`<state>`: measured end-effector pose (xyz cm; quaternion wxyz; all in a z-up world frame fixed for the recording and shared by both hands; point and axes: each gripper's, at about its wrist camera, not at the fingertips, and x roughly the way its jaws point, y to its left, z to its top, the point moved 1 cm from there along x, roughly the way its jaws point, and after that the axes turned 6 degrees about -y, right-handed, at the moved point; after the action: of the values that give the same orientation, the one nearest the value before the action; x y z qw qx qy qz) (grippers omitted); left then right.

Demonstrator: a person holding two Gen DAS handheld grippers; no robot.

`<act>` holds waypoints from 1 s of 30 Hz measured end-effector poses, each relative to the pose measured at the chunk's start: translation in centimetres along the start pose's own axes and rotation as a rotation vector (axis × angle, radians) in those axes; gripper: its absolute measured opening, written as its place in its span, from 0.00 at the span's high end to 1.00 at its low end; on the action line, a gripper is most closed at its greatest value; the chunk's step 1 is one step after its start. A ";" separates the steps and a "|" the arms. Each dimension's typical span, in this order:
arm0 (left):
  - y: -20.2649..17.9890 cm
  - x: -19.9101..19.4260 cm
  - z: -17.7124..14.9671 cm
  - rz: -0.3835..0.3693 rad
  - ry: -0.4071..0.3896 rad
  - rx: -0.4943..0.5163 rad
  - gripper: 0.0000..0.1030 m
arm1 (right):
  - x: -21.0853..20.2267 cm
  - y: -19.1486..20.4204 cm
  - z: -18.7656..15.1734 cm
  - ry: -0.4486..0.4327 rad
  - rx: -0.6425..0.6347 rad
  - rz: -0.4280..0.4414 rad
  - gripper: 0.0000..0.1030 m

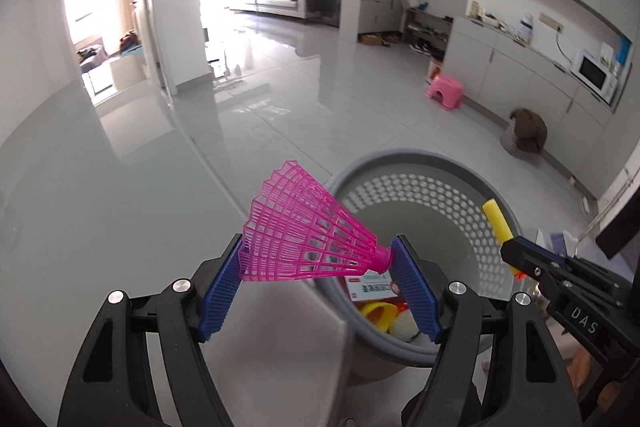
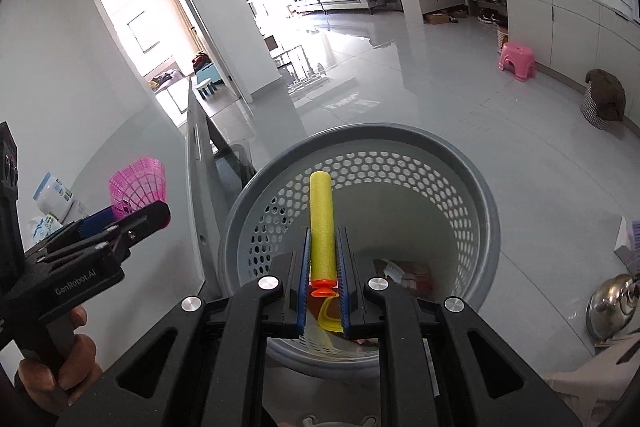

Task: Collect trash

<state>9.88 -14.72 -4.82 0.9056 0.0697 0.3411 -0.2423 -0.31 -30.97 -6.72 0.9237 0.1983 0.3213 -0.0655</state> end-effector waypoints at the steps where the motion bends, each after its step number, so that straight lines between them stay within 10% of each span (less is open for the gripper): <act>1: -0.5 0.4 -0.1 -0.005 0.007 0.009 0.31 | -0.2 -0.4 -0.2 -0.004 0.004 -0.002 0.88; 12: -2.6 2.3 -0.6 -0.032 0.034 0.052 0.30 | 0.5 -1.3 -0.2 -0.006 0.037 -0.006 0.87; 17: -2.9 1.9 -0.5 -0.021 0.027 0.048 0.20 | -0.4 -1.5 -0.1 -0.047 0.037 -0.019 0.54; 30: -2.2 1.4 -0.6 0.001 0.040 0.017 0.17 | -0.7 -1.6 -0.3 -0.039 0.053 -0.029 0.52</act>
<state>9.33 -17.01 -6.08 0.8980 0.0826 0.3571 -0.2435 -1.44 -32.30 -7.00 0.9231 0.2165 0.3045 -0.0912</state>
